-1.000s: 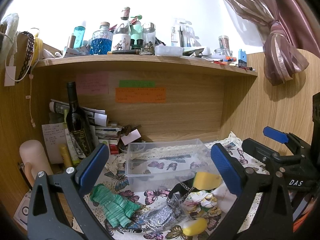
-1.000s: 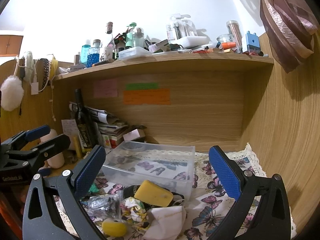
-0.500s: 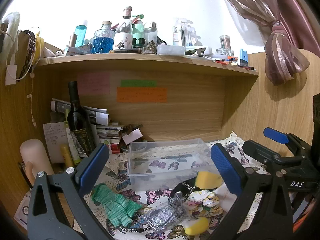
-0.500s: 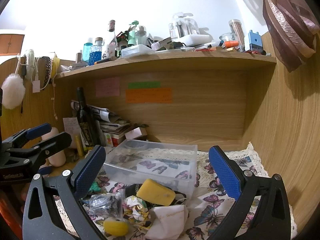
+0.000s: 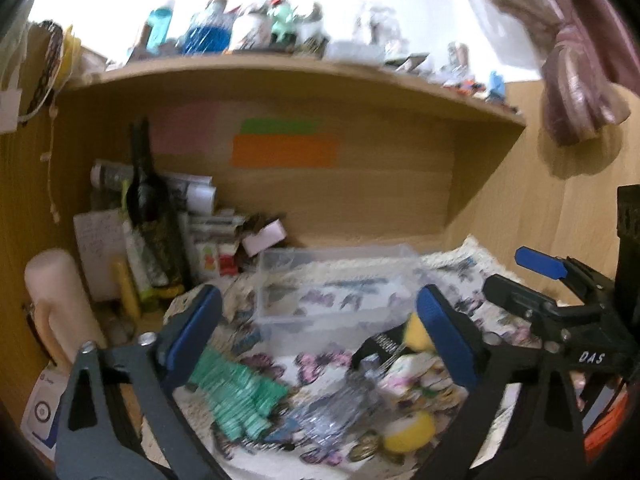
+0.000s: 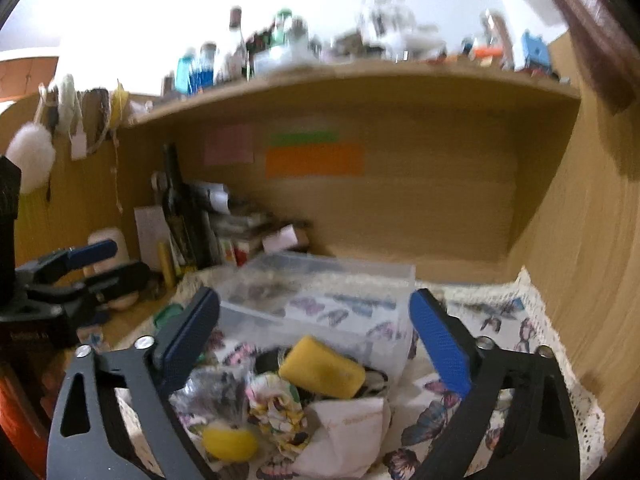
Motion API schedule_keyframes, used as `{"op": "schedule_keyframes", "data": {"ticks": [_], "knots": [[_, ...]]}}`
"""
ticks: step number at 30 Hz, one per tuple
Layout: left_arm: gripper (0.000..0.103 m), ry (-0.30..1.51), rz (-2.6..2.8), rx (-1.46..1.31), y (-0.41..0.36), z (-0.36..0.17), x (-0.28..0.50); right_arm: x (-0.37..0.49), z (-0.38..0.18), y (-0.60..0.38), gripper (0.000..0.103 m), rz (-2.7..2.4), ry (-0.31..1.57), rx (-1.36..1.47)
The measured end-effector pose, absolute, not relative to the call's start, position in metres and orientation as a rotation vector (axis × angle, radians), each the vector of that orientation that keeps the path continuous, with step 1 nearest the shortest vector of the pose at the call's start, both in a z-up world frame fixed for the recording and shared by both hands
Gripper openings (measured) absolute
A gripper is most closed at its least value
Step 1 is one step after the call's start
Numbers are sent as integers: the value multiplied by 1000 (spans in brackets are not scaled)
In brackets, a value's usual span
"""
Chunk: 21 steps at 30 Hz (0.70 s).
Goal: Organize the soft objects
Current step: 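Grasp the yellow sponge with the right tool while the left tool grasps the green knit glove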
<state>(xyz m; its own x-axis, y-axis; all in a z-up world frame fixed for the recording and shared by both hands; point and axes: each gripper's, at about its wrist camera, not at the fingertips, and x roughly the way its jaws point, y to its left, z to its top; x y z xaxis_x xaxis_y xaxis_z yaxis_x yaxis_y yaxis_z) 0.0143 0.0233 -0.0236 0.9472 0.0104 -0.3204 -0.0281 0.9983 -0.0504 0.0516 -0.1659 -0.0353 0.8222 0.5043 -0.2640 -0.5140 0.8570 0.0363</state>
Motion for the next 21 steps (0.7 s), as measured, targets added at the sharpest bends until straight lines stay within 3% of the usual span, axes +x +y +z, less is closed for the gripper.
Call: {"op": "schedule_keyframes", "data": {"ticks": [11,13,20,21], "knots": [[85,552,114,-105,79,-74,40,83,-76,-154,91,554,458,-107],[85,602,116,-117,83,-85,52,90,-81,-150,84,561,486,-113],[73,759,91,-135,91,-119,85,106,-95,-136,80,569,534,-167],[70,777,91,-140,93,-123,87,108,-97,-135,74,567,542,-170]]}}
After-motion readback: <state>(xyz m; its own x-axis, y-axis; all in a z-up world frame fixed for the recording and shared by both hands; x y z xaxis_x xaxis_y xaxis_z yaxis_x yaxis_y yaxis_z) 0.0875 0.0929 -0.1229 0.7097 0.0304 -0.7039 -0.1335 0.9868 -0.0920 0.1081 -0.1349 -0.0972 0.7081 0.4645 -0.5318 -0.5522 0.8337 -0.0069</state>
